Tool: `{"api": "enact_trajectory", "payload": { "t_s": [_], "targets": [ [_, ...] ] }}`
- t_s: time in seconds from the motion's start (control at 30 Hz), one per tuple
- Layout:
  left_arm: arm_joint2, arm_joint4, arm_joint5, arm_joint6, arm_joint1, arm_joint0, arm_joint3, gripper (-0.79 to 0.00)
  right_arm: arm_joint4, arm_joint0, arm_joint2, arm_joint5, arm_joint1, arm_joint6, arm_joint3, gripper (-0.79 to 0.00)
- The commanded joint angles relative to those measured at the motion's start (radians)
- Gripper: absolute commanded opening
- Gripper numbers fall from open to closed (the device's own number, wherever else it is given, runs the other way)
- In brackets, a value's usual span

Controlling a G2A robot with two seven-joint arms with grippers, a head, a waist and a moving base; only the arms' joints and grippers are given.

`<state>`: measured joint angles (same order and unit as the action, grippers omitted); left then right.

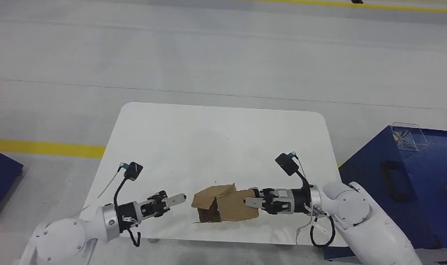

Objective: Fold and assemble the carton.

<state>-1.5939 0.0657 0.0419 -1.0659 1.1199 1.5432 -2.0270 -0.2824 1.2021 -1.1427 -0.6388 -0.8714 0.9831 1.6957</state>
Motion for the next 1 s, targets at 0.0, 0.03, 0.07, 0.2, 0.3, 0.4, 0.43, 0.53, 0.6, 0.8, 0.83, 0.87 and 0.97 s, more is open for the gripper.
{"api": "enact_trajectory", "payload": {
  "t_s": [0.0, 0.03, 0.07, 0.2, 0.3, 0.4, 0.43, 0.53, 0.6, 0.8, 0.83, 0.87, 0.97],
  "targets": [
    [0.021, 0.035, 0.034, -0.005, -0.002, 0.005, -0.013, 0.000, 0.005, 0.003, -0.004, 0.002, 0.000, -0.007, 0.003, -0.785],
    [0.029, 0.049, 0.053, -0.010, -0.003, 0.004, -0.009, 0.000, 0.009, 0.005, -0.005, 0.004, 0.000, -0.009, 0.004, -0.785],
    [0.037, 0.079, 0.073, -0.005, -0.005, -0.001, -0.007, 0.000, 0.011, 0.006, -0.006, 0.005, 0.000, -0.010, 0.006, -0.785],
    [0.115, 0.219, 0.109, -0.005, -0.009, -0.021, -0.012, -0.043, 0.011, 0.010, -0.007, 0.008, -0.002, -0.018, 0.012, -0.785],
    [0.130, 0.185, 0.090, -0.035, -0.011, -0.042, 0.000, -0.052, 0.008, 0.012, -0.010, 0.002, -0.003, -0.030, 0.014, -0.785],
    [0.136, 0.183, 0.078, -0.027, -0.014, -0.038, -0.018, -0.025, 0.002, 0.015, -0.014, -0.004, -0.003, -0.031, 0.016, -0.785],
    [0.136, 0.182, 0.071, -0.027, -0.015, -0.036, -0.022, -0.031, -0.001, 0.016, -0.015, -0.007, -0.004, -0.031, 0.016, -0.785],
    [0.142, 0.178, 0.062, -0.024, -0.017, -0.028, -0.031, -0.034, -0.006, 0.019, -0.019, -0.010, -0.004, -0.029, 0.021, -0.785],
    [0.144, 0.176, 0.060, -0.022, -0.019, -0.028, -0.031, -0.034, -0.007, 0.021, -0.021, -0.013, -0.004, -0.029, 0.023, -0.785],
    [0.181, 0.211, 0.085, -0.028, -0.023, -0.042, -0.020, -0.068, -0.018, 0.027, -0.025, -0.019, -0.005, -0.026, 0.026, -0.785],
    [0.190, 0.217, 0.086, -0.030, -0.024, -0.047, -0.017, -0.062, -0.019, 0.028, -0.025, -0.020, -0.005, -0.024, 0.028, -0.785],
    [0.199, 0.224, 0.090, -0.029, -0.024, -0.052, -0.014, -0.052, -0.019, 0.029, -0.025, -0.020, -0.005, -0.022, 0.028, -0.785],
    [0.214, 0.225, 0.102, -0.024, -0.025, -0.066, -0.008, -0.037, -0.016, 0.029, -0.020, -0.016, -0.006, -0.011, 0.031, -0.785]
  ]
}}
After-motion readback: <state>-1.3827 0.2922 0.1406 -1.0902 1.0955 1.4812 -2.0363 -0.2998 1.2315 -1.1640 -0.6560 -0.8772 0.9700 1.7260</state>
